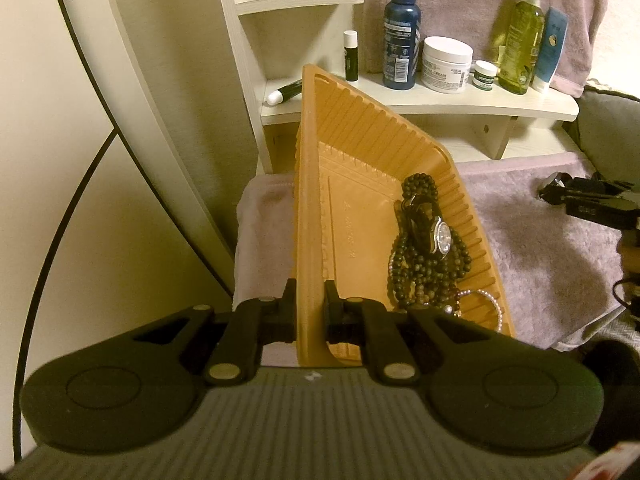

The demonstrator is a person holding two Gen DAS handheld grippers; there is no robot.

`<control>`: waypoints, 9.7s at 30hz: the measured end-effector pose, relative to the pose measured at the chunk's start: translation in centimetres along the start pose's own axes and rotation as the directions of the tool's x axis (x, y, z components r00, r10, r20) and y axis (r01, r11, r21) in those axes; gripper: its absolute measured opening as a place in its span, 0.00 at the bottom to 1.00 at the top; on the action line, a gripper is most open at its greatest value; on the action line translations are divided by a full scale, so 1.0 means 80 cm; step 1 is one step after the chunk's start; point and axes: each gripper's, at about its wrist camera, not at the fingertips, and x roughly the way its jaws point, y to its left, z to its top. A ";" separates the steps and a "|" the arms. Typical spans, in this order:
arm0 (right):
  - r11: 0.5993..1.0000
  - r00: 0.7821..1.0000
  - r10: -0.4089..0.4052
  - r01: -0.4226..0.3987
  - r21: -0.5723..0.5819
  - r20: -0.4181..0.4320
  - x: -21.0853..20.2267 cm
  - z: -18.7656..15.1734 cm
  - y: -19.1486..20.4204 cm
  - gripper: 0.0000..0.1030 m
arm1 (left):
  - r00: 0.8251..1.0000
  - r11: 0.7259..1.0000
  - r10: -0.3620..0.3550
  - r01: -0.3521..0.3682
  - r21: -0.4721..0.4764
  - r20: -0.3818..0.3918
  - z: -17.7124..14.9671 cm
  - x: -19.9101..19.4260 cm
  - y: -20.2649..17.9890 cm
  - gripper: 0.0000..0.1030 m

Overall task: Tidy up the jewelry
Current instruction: 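Close the right gripper on the black bangle's rim and lift it, then carry the black bangle into the orange tray and open the right gripper, then move the right gripper to the black cylindrical item and grasp it, then lift the black cylinder with the right gripper and lower it into the tray, then open the right gripper while the left gripper lowers the orange tray onto the cloth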

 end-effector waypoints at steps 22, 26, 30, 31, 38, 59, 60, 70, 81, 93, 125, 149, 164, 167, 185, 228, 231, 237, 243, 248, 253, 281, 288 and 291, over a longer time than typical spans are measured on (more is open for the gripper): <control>0.997 0.997 -0.074 0.074 0.002 -0.039 0.039 -0.004 0.011 0.23 | 1.000 1.000 0.000 0.000 -0.005 -0.001 -0.001 0.002 -0.001 0.10; 0.998 0.998 -0.059 0.059 0.003 -0.036 0.036 -0.005 0.009 0.19 | 1.000 1.000 0.000 0.000 -0.005 -0.001 -0.001 0.002 -0.001 0.10; 0.999 0.999 -0.043 0.043 0.007 -0.033 0.032 -0.005 0.009 0.18 | 1.000 1.000 -0.001 0.001 -0.007 -0.002 -0.001 0.002 -0.001 0.10; 0.999 0.999 -0.035 0.036 0.009 -0.033 0.031 -0.006 0.008 0.17 | 1.000 1.000 -0.001 0.001 -0.008 -0.002 -0.001 0.002 0.000 0.10; 1.000 0.999 -0.015 0.015 0.016 -0.028 0.019 -0.008 0.007 0.14 | 1.000 1.000 -0.002 0.002 -0.008 -0.002 -0.001 0.002 0.000 0.10; 0.997 0.997 0.071 -0.071 0.042 -0.002 -0.044 -0.018 0.008 0.14 | 1.000 1.000 -0.002 0.002 -0.005 0.001 -0.001 0.002 0.000 0.10; 0.996 0.997 0.078 -0.078 0.037 0.001 -0.047 -0.017 0.011 0.14 | 1.000 1.000 -0.002 0.002 -0.004 0.001 0.000 0.001 0.000 0.10; 0.971 0.972 0.235 -0.233 -0.054 0.031 -0.078 0.011 0.074 0.14 | 1.000 1.000 -0.005 0.005 -0.007 0.002 0.000 -0.001 0.000 0.10; 0.903 0.914 0.404 -0.392 -0.174 0.035 -0.086 0.048 0.161 0.14 | 1.000 1.000 -0.006 0.006 -0.010 0.004 -0.001 0.000 0.001 0.10; 0.832 0.868 0.493 -0.491 -0.257 -0.062 -0.056 0.048 0.230 0.14 | 1.000 1.000 -0.011 0.011 -0.011 0.006 -0.001 0.001 0.001 0.10; 0.855 0.884 0.466 -0.459 -0.242 -0.032 -0.034 0.037 0.213 0.55 | 1.000 1.000 -0.012 0.012 -0.013 0.010 -0.002 0.000 0.003 0.10; 0.998 0.998 0.065 -0.065 0.010 0.002 -0.080 -0.015 0.020 0.55 | 1.000 1.000 -0.009 0.009 -0.012 0.012 -0.001 -0.002 0.002 0.10; 0.980 0.987 -0.161 0.159 0.119 0.005 -0.078 -0.038 -0.061 0.55 | 1.000 1.000 -0.009 0.009 -0.010 0.012 -0.001 -0.003 0.001 0.10; 0.972 0.982 -0.191 0.189 0.139 0.002 -0.074 -0.038 -0.071 0.55 | 1.000 1.000 -0.009 0.009 -0.009 0.012 -0.001 -0.002 0.001 0.10; 0.952 0.967 -0.255 0.253 0.170 -0.011 -0.015 -0.021 -0.114 0.42 | 1.000 1.000 -0.009 0.009 -0.008 0.008 -0.001 -0.001 0.004 0.10; 0.996 1.000 -0.012 0.012 0.086 -0.006 -0.099 -0.031 -0.016 0.19 | 1.000 1.000 -0.009 0.009 -0.003 0.016 -0.002 -0.004 0.001 0.10; 0.997 1.000 0.012 -0.012 0.071 -0.002 -0.104 -0.028 -0.003 0.19 | 1.000 1.000 -0.010 0.010 -0.003 0.016 -0.002 -0.004 0.001 0.10; 0.998 0.998 0.055 -0.055 0.041 0.011 -0.113 -0.019 0.022 0.19 | 1.000 1.000 -0.011 0.011 -0.004 0.016 -0.002 -0.005 0.001 0.10; 0.995 0.995 0.100 -0.100 0.013 0.023 -0.115 -0.009 0.045 0.19 | 1.000 1.000 -0.015 0.015 -0.008 0.016 -0.002 -0.004 0.002 0.10; 0.991 0.991 0.134 -0.133 -0.006 0.025 -0.113 -0.002 0.064 0.19 | 1.000 1.000 -0.019 0.019 -0.014 0.015 -0.002 -0.002 0.004 0.10; 0.985 0.985 0.172 -0.171 -0.018 0.020 -0.108 0.005 0.084 0.19 | 1.000 1.000 -0.023 0.023 -0.019 0.014 -0.003 0.000 0.007 0.10; 0.932 0.935 0.330 -0.344 -0.115 -0.129 -0.061 -0.003 0.201 0.19 | 0.992 0.985 -0.119 0.112 -0.133 -0.044 -0.031 0.045 0.080 0.12; 0.929 0.935 0.323 -0.343 -0.142 -0.145 -0.054 -0.008 0.213 0.19 | 0.992 0.981 -0.115 0.105 -0.160 -0.055 -0.044 0.056 0.092 0.13; 0.928 0.936 0.321 -0.341 -0.149 -0.144 -0.054 -0.009 0.217 0.19 | 0.991 0.979 -0.118 0.106 -0.174 -0.060 -0.049 0.059 0.096 0.13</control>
